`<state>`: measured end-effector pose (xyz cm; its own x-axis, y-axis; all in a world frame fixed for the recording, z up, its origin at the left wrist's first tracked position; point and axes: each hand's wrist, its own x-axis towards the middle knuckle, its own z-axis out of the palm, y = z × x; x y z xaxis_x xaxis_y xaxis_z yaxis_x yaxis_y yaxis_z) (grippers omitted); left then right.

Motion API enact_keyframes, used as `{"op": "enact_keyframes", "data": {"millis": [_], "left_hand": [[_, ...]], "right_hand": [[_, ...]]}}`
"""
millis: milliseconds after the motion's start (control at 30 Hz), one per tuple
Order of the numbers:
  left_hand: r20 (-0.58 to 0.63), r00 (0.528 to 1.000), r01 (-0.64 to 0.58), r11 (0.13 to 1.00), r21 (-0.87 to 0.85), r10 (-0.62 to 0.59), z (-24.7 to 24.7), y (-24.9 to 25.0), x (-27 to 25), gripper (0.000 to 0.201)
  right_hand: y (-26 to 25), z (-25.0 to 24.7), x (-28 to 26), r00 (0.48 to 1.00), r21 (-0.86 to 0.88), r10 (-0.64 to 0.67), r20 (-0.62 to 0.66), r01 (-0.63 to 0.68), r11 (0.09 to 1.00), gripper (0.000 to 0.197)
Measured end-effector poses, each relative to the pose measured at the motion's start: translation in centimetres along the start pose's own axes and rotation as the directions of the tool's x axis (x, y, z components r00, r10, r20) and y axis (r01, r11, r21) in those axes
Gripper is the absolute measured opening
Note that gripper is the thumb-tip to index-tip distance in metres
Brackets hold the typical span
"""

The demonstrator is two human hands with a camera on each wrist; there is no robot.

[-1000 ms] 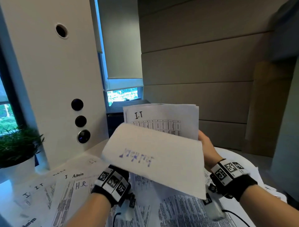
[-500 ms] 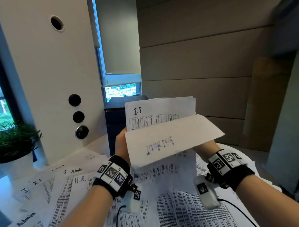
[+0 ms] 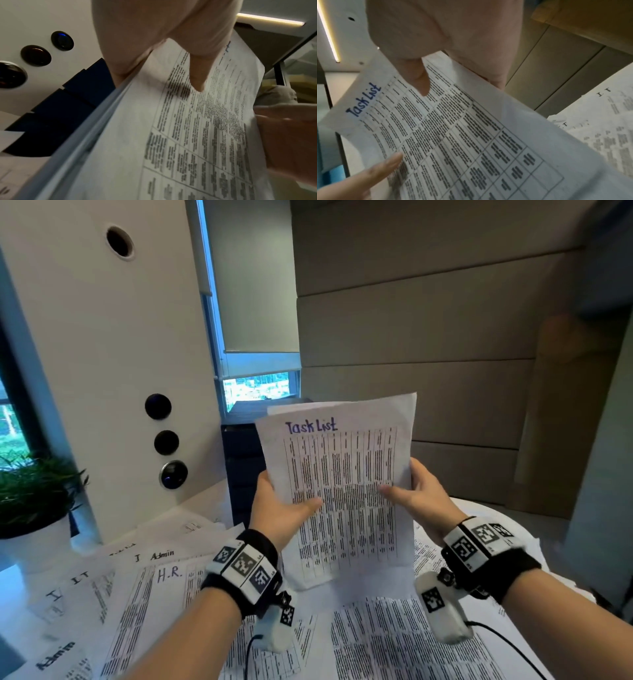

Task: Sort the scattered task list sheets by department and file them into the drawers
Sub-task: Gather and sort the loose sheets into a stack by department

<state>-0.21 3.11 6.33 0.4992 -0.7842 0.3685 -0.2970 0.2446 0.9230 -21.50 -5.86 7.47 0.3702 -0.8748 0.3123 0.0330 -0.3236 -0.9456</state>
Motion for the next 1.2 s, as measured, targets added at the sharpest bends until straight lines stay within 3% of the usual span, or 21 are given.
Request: {"op": "enact_keyframes", "data": {"millis": [133, 233, 300, 400, 500, 600, 667, 767, 867, 1000, 1067, 1200], "left_hand": [[-0.002, 1.0, 0.03, 0.999, -0.031, -0.03, -0.2, -0.8, -0.4, 0.081], [0.046, 0.997, 0.068, 0.998, -0.013, -0.067, 0.1, -1.6, -0.6, 0.046], [-0.048, 0.995, 0.092, 0.996, 0.003, -0.092, 0.2, -2.2, -0.3, 0.019], [-0.193, 0.971, 0.14, 0.989, -0.036, -0.144, 0.5, -2.9, 1.4, 0.026], [-0.243, 0.956, 0.153, 0.986, -0.073, -0.166, 1.6, -3.1, 3.2, 0.031], [-0.213, 0.947, 0.228, 0.97, -0.091, -0.242, 4.1, -4.3, 4.8, 0.03], [-0.171, 0.939, 0.289, 0.955, -0.071, -0.297, 6.3, -5.6, 5.8, 0.03], [-0.097, 0.934, 0.348, 0.937, 0.018, -0.345, 9.2, -7.7, 6.9, 0.031], [-0.023, 0.928, 0.373, 0.924, 0.084, -0.373, 11.3, -9.4, 7.6, 0.034], [0.031, 0.931, 0.36, 0.93, 0.075, -0.363, 12.6, -10.2, 7.8, 0.025], [0.063, 0.934, 0.347, 0.935, 0.067, -0.351, 12.7, -10.5, 7.9, 0.023], [0.095, 0.927, 0.358, 0.932, 0.051, -0.362, 12.2, -11.4, 8.5, 0.015]], "right_hand": [[1.1, 0.1, -0.5, 0.997, 0.022, -0.015, -0.08, 0.017, 1.0, 0.062], [1.9, 0.6, -1.5, 0.998, -0.039, 0.003, 0.07, -0.001, 0.999, 0.07], [2.9, 0.6, -1.6, 0.986, -0.151, 0.024, 0.167, 0.001, 0.989, 0.074], [4.3, -1.6, 0.1, 0.955, -0.422, 0.225, 0.193, -0.126, 0.898, 0.065], [6.7, -5.8, 1.7, 0.898, -0.701, 0.44, 0.019, -0.302, 0.646, 0.061], [9.9, -10.1, 3.1, 0.839, -0.819, 0.518, -0.167, -0.411, 0.401, 0.062], [11.4, -12.7, 4.3, 0.802, -0.825, 0.527, -0.281, -0.482, 0.295, 0.067], [12.9, -16.3, 5.8, 0.74, -0.759, 0.505, -0.444, -0.611, 0.228, 0.086], [14.7, -18.5, 6.9, 0.679, -0.729, 0.55, -0.486, -0.662, 0.173, 0.105], [15.1, -19.6, 7.3, 0.653, -0.78, 0.593, -0.471, -0.622, 0.066, 0.068], [14.3, -19.8, 6.9, 0.644, -0.782, 0.592, -0.486, -0.622, 0.035, 0.067], [14.0, -20.3, 6.8, 0.653, -0.785, 0.607, -0.454, -0.616, 0.075, 0.066]]}}
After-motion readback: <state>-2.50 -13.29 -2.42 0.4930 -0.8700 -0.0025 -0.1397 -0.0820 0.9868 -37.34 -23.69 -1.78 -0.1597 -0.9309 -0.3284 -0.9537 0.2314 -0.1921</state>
